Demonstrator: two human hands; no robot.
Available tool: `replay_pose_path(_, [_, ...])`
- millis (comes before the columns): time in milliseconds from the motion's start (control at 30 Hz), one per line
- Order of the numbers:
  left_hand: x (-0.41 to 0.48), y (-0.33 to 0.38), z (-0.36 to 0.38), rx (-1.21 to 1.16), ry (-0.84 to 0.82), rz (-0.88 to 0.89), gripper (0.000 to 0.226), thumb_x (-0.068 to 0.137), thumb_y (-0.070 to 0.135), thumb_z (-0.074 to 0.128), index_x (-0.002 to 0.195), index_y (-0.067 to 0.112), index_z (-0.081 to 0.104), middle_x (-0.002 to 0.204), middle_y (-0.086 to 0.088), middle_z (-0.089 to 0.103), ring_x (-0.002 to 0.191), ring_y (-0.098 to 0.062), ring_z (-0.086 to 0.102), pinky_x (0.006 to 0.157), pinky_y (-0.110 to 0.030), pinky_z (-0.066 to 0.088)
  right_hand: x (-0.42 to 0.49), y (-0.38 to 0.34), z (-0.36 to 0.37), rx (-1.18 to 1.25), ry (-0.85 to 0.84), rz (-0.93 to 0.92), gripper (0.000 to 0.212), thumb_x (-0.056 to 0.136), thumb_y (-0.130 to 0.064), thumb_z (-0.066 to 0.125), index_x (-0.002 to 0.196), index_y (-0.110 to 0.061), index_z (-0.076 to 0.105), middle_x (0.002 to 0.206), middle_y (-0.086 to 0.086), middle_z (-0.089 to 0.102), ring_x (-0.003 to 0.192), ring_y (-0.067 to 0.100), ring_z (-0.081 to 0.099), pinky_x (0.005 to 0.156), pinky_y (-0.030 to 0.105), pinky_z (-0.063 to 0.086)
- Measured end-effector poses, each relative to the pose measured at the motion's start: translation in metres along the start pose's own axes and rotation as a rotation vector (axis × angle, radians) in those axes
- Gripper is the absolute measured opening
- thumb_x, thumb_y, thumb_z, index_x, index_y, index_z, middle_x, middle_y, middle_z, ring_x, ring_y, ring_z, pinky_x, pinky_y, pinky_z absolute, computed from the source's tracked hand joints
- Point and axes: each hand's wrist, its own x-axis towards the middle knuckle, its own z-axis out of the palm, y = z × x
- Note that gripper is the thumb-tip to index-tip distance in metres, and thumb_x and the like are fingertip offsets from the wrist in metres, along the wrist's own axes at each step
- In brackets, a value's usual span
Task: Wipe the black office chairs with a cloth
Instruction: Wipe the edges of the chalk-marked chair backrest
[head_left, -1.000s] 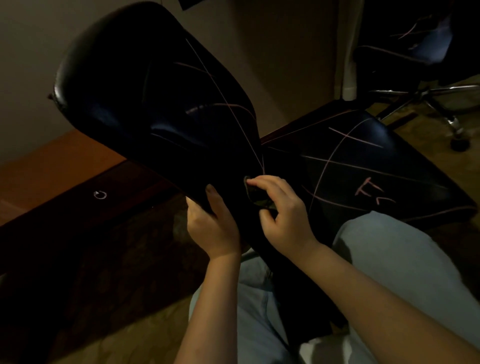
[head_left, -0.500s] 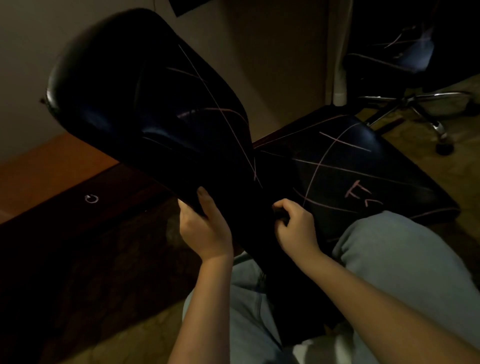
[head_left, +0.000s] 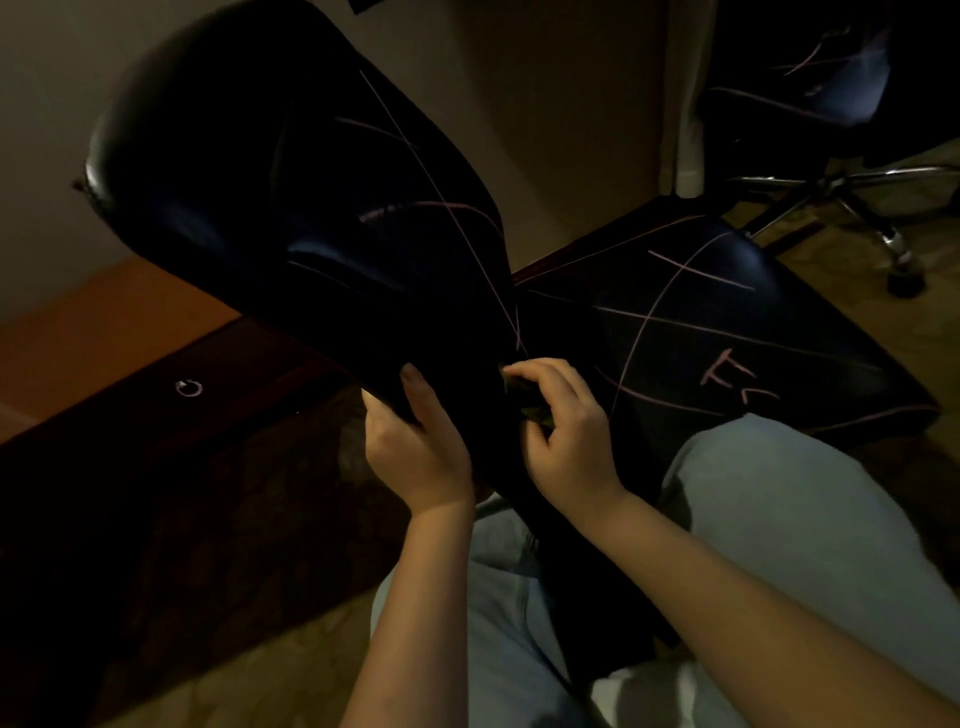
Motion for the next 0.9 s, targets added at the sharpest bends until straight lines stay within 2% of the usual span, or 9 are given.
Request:
replay_pose_path(167, [-0.001,0.001,0.000,-0.020,0.000,-0.028,0.085,0.084,0.079,0.021,0.130,0.015,0.053,0.110,-0.003,0.068,0.097,-0.020,0.065,0.080,-0.040,0.054,-0.021,0.030,-0.006,-0.041,-0.009,0.188,0.029,0.082,0.006,0.063,0.107,-0.009,0.064,0.104,-0.005,0.060,0.097,0.012,0.061,0.085,0.015,0.047])
replay_pose_path(300, [-0.001,0.002,0.000,-0.021,-0.001,-0.023,0.087,0.083,0.080,0.020,0.128,0.013,0.054,0.108,0.002,0.066,0.094,-0.016,0.064,0.080,-0.040,0.054,-0.028,0.040,-0.008,-0.030,-0.050,0.377,0.023,0.082,0.003,0.063,0.099,-0.013,0.063,0.097,-0.005,0.060,0.088,0.010,0.060,0.074,0.005,0.040])
replay_pose_path(433, [0.001,-0.001,0.000,-0.017,-0.019,-0.038,0.083,0.084,0.080,0.021,0.123,0.015,0.054,0.101,-0.004,0.069,0.088,-0.020,0.066,0.075,-0.045,0.055,-0.028,0.034,-0.003,-0.005,0.008,0.406,0.024,0.080,0.006,0.062,0.099,-0.010,0.065,0.099,-0.001,0.062,0.092,0.011,0.060,0.079,0.007,0.042])
replay_pose_path(567, [0.001,0.001,-0.001,-0.002,-0.006,-0.017,0.072,0.084,0.078,0.021,0.120,0.025,0.053,0.096,0.003,0.066,0.085,-0.015,0.064,0.073,-0.038,0.054,-0.014,0.006,0.001,-0.011,0.099,0.262,0.034,0.078,0.013,0.057,0.103,-0.007,0.066,0.102,0.001,0.064,0.097,0.006,0.058,0.087,0.016,0.047])
replay_pose_path(633, [0.000,0.001,-0.001,0.007,-0.001,-0.004,0.078,0.085,0.077,0.020,0.122,0.019,0.055,0.099,-0.002,0.067,0.087,-0.014,0.063,0.074,-0.033,0.051,-0.003,-0.011,0.000,0.021,0.078,0.123,0.039,0.077,0.013,0.053,0.108,-0.006,0.067,0.106,0.002,0.064,0.103,0.005,0.058,0.093,0.014,0.046])
replay_pose_path(700, [0.002,-0.002,-0.001,0.020,-0.010,-0.006,0.088,0.084,0.079,0.018,0.121,0.008,0.057,0.104,-0.009,0.068,0.091,-0.019,0.064,0.076,-0.033,0.051,0.004,-0.020,0.000,0.062,0.027,0.026,0.042,0.078,0.005,0.049,0.116,-0.006,0.065,0.114,0.003,0.063,0.111,0.009,0.057,0.099,0.020,0.045])
replay_pose_path(767, [0.003,-0.003,-0.001,0.024,-0.022,-0.009,0.091,0.084,0.079,0.018,0.119,0.005,0.058,0.102,-0.010,0.069,0.090,-0.024,0.066,0.074,-0.038,0.053,0.006,-0.022,0.000,0.080,-0.020,0.001,0.046,0.079,-0.006,0.046,0.122,-0.007,0.062,0.121,0.003,0.060,0.118,0.012,0.055,0.103,0.026,0.044])
replay_pose_path(867, [0.001,0.002,0.000,0.009,0.001,0.017,0.089,0.085,0.076,0.018,0.120,0.005,0.057,0.101,0.006,0.060,0.088,-0.011,0.059,0.070,-0.024,0.045,0.001,-0.018,0.000,0.017,-0.065,-0.051,0.047,0.082,-0.013,0.050,0.129,-0.006,0.057,0.126,0.006,0.057,0.120,0.016,0.052,0.105,0.025,0.042])
replay_pose_path(900, [0.000,0.003,0.000,0.004,0.006,0.022,0.089,0.084,0.076,0.018,0.121,0.005,0.057,0.099,0.008,0.057,0.087,-0.009,0.055,0.070,-0.024,0.043,-0.001,-0.015,-0.001,-0.008,-0.067,-0.074,0.046,0.086,-0.017,0.052,0.129,-0.005,0.056,0.126,0.007,0.056,0.120,0.016,0.052,0.104,0.023,0.041])
